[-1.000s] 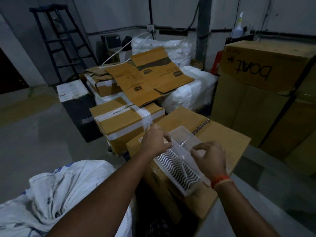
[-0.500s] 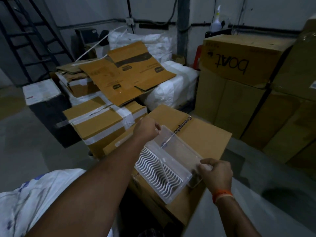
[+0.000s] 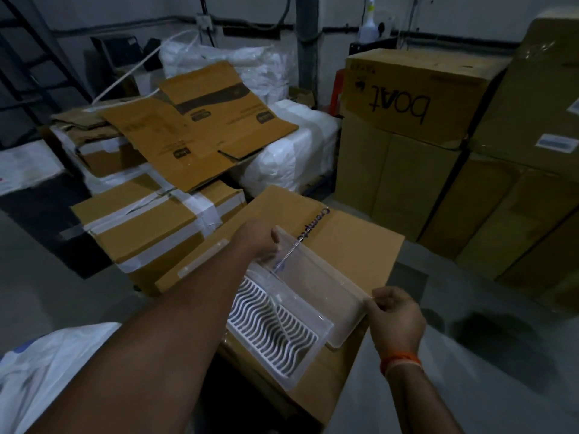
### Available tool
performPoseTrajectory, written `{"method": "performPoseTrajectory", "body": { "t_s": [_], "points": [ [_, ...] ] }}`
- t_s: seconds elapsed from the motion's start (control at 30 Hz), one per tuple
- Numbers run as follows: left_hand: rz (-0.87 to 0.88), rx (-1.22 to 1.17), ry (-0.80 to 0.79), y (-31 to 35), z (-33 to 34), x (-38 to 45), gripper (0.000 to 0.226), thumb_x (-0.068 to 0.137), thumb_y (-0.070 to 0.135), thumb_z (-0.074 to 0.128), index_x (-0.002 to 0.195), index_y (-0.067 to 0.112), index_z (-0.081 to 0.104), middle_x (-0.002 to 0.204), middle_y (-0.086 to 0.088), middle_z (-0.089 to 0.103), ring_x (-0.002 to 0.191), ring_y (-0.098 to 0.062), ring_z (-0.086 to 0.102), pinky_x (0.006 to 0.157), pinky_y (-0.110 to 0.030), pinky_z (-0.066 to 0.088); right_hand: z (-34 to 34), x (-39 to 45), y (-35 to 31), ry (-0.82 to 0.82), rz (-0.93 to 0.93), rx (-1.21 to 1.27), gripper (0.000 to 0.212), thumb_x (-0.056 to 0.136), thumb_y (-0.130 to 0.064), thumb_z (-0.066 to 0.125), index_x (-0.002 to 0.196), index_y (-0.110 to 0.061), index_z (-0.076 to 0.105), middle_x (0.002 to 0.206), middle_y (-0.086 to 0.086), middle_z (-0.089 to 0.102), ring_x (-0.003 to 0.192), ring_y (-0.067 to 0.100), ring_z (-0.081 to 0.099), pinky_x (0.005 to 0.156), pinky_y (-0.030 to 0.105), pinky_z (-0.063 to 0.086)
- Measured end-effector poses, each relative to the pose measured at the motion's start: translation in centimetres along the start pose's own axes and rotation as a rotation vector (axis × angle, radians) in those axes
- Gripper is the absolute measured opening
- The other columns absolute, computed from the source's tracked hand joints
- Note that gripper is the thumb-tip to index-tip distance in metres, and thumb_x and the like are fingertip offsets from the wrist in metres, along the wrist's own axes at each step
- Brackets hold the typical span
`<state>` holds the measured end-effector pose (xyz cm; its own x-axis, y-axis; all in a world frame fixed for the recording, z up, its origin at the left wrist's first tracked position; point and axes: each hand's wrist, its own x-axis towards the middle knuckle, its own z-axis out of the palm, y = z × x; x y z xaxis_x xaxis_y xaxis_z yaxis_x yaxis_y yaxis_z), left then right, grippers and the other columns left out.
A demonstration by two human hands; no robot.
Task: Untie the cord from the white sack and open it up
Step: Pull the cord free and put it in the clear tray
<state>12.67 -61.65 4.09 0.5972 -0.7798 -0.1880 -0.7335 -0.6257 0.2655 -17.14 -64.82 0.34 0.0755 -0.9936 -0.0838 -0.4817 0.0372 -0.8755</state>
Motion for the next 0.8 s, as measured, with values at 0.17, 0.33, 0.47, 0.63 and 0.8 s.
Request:
{"method": "performPoseTrajectory", "body": {
  "t_s": [0.17,0.33,0.47,0.63,0.8],
  "points": [
    [-0.115,-0.291,0.217,-0.1,-1.8,-1.4,0.034,0.095,0.039,0.062,0.114,0.011,0.063,0.113,-0.009,0.069,0.106,-0.032,0.064,0.088,-0.04,0.053,-1.0,-1.0,-2.1,0.053,-0.021,0.222,0.021,0.086,-0.01,0.074,0.093,-0.028,0.064,0.089,-0.008,0.066,0.085,0.013,0.066,0.088,0.047,0.06],
    [-0.186,-0.72,0.303,0.5,-3.9,-3.8,0.062,0.089,0.065,0.059,0.135,0.024,0.053,0.118,0.002,0.057,0.105,-0.031,0.069,0.091,-0.049,0.062,-1.9,-2.4,-4.6,0.142,-0.483,0.102,0.02,0.092,-0.013,0.066,0.11,-0.021,0.069,0.104,-0.002,0.062,0.081,0.011,0.061,0.073,0.036,0.058],
    [-0.251,-0.801,0.368,0.2,-4.8,-5.3,0.049,0.077,0.053,0.074,0.112,0.021,0.064,0.105,0.001,0.063,0.096,-0.03,0.073,0.088,-0.051,0.063,-2.6,-4.3,-5.5,0.206,-0.72,-0.014,0.017,0.095,-0.013,0.064,0.11,-0.015,0.073,0.101,0.001,0.062,0.079,0.006,0.053,0.066,0.014,0.043],
    [-0.414,-0.898,0.414,-0.8,-5.4,-7.4,0.011,0.081,0.015,0.08,0.088,0.013,0.073,0.081,-0.005,0.076,0.08,-0.024,0.077,0.082,-0.046,0.066,-3.0,-6.5,-5.3,0.104,-0.637,0.019,0.024,0.087,-0.01,0.074,0.109,-0.02,0.074,0.096,-0.006,0.06,0.075,0.003,0.057,0.067,0.008,0.045],
    [-0.424,-0.88,0.432,-2.1,-6.3,-9.8,0.029,0.08,0.01,0.079,0.11,0.01,0.076,0.099,-0.008,0.075,0.086,-0.023,0.073,0.079,-0.037,0.065,-3.1,-8.9,-5.3,-0.026,-0.278,0.355,0.011,0.09,-0.024,0.073,0.099,-0.023,0.077,0.094,-0.006,0.072,0.085,0.005,0.068,0.083,0.038,0.062]
  ]
}}
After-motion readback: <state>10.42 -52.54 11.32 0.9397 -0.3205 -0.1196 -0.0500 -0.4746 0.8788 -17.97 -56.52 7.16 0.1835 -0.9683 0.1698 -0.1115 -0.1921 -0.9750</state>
